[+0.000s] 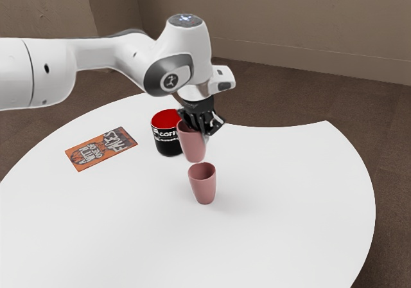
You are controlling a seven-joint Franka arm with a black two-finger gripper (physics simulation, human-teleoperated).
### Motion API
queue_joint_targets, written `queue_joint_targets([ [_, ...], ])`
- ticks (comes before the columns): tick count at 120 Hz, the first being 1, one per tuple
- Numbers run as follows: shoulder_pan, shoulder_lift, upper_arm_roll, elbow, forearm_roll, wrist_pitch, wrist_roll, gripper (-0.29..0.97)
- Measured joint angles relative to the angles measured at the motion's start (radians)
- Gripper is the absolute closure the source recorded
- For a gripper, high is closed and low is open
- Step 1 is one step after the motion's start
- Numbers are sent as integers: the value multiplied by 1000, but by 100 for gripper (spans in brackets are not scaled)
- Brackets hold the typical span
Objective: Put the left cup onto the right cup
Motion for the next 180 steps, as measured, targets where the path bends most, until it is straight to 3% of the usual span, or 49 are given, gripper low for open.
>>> queue_joint_targets([
  [73,1,16,-40,-25,14,21,-190,78],
  [114,2,32,-32,-17,60,38,-237,78],
  [180,2,63,-31,-10,70,49,-285,78],
])
